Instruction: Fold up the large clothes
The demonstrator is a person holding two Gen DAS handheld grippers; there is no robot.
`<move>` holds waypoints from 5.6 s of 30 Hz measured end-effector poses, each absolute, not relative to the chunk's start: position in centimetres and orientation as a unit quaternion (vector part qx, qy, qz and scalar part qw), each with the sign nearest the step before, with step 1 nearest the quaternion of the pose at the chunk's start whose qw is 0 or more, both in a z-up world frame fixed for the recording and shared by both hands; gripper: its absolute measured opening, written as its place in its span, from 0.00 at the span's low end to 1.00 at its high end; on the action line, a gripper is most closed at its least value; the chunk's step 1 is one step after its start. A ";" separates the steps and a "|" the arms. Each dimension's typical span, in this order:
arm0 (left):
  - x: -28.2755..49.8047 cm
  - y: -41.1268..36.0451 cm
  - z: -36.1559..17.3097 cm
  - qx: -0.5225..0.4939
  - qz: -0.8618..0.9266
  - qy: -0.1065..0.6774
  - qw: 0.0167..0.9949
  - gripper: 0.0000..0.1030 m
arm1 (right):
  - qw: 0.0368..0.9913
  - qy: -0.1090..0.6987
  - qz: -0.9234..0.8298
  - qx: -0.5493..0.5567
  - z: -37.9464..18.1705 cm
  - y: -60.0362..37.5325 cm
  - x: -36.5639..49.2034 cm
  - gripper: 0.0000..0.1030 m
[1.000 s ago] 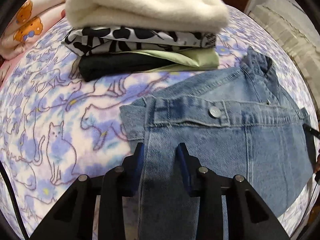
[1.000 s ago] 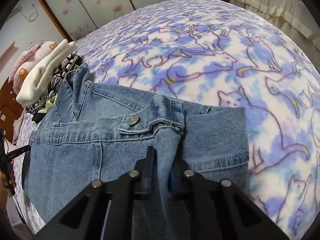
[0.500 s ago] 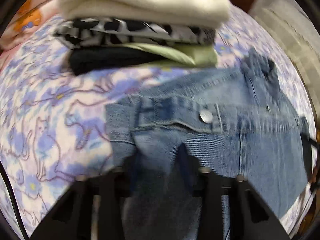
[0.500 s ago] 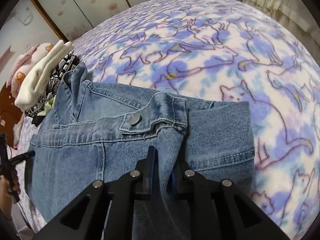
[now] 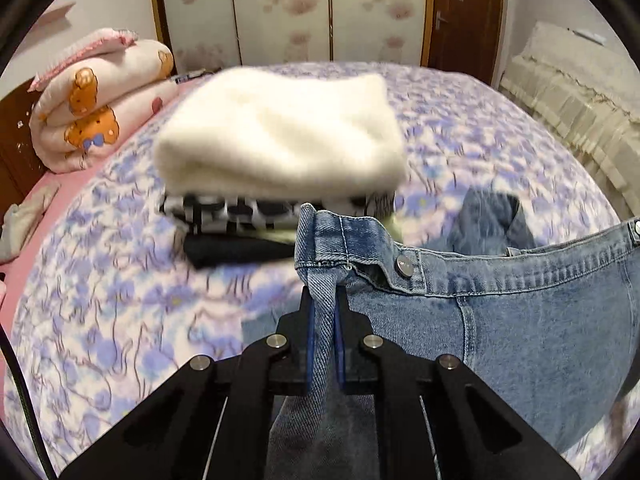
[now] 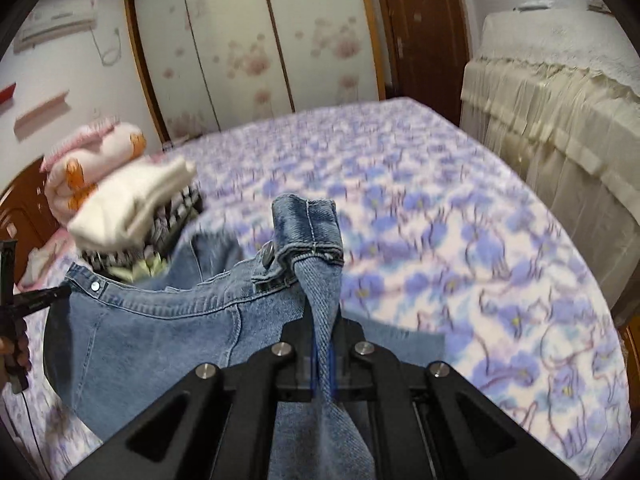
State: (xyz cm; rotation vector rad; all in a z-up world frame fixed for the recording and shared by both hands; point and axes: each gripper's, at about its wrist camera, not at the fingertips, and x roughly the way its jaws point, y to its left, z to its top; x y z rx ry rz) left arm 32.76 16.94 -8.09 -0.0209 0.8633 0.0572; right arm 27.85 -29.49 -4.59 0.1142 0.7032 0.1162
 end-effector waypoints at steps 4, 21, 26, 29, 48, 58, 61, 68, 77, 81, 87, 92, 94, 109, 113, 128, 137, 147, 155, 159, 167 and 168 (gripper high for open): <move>35.3 17.4 -10.1 -0.024 0.044 0.434 0.900 0.06 | 0.927 0.370 0.020 0.053 -7.4 -30.3 30.6 0.03; 31.5 16.4 -13.7 -0.048 0.095 0.437 0.893 0.45 | 0.886 0.441 -0.019 0.141 -11.4 -30.3 29.1 0.17; 28.2 12.3 -14.8 -0.051 0.046 0.455 0.888 0.47 | 0.873 0.467 0.086 0.107 -12.2 -21.5 26.3 0.17; 27.0 10.9 -17.3 -0.006 0.090 0.476 0.875 0.47 | 0.874 0.472 0.111 0.039 -13.4 -17.0 24.7 0.17; 23.2 20.3 -19.3 -0.056 0.137 0.492 0.858 0.77 | 0.868 0.489 -0.083 -0.018 -15.8 -30.1 19.2 0.25; 20.4 17.8 -14.3 -0.045 0.106 0.497 0.860 0.77 | 0.876 0.475 -0.039 0.072 -11.0 -26.4 16.7 0.25; 18.5 17.2 -12.6 -0.063 0.087 0.499 0.860 0.77 | 0.883 0.462 -0.017 0.080 -9.4 -25.1 15.1 0.25; 14.3 15.3 -10.4 -0.082 0.061 0.501 0.859 0.77 | 0.889 0.451 0.021 0.071 -7.9 -22.1 11.6 0.25; 10.6 13.2 -11.6 -0.106 0.017 0.516 0.850 0.77 | 0.889 0.452 0.054 0.045 -8.5 -18.9 8.5 0.25; 10.0 13.1 -13.3 -0.138 0.001 0.524 0.840 0.77 | 0.887 0.456 0.059 0.047 -9.4 -18.0 8.2 0.25; 10.0 13.5 -16.5 -0.209 -0.031 0.532 0.820 0.77 | 0.878 0.469 0.068 0.064 -11.0 -16.8 8.6 0.26; 11.2 14.0 -18.9 -0.254 -0.056 0.521 0.813 0.77 | 0.875 0.474 0.076 0.066 -12.1 -15.9 9.3 0.26; 12.1 14.5 -19.5 -0.264 -0.055 0.508 0.818 0.77 | 0.876 0.472 0.079 0.066 -12.4 -15.7 9.5 0.26; 21.9 16.7 -21.3 -0.280 -0.006 0.406 0.870 0.57 | 0.884 0.454 0.107 0.039 -13.4 -13.0 13.7 0.26; 22.0 16.9 -19.6 -0.264 0.023 0.392 0.881 0.24 | 0.896 0.431 0.103 0.020 -12.8 -12.1 16.2 0.26; 20.8 3.7 -6.4 -0.049 -0.056 0.287 0.955 0.11 | 0.841 0.509 0.159 0.093 -16.6 -12.6 21.4 0.25; 21.7 -13.1 -5.9 0.019 -0.180 0.281 0.943 0.11 | 0.872 0.457 0.016 0.177 -12.3 -28.6 14.0 0.25; 23.0 -24.0 -16.8 0.155 -0.211 0.413 0.872 0.60 | 0.862 0.478 -0.060 0.159 -12.9 -36.2 10.5 0.26; 20.6 -19.5 -9.6 0.054 -0.271 0.426 0.862 0.74 | 0.868 0.457 -0.015 0.196 -10.9 -37.4 10.8 0.32; 19.5 -13.8 -6.8 -0.019 -0.259 0.410 0.874 0.87 | 0.870 0.443 0.019 0.216 -9.2 -37.0 11.6 0.41; 22.4 -6.3 -11.0 -0.026 -0.141 0.468 0.872 0.88 | 0.835 0.499 0.054 0.225 -11.3 -35.6 15.4 0.51; 22.9 -5.6 -11.9 -0.038 -0.137 0.483 0.864 0.88 | 0.833 0.503 0.058 0.225 -11.6 -35.4 15.7 0.51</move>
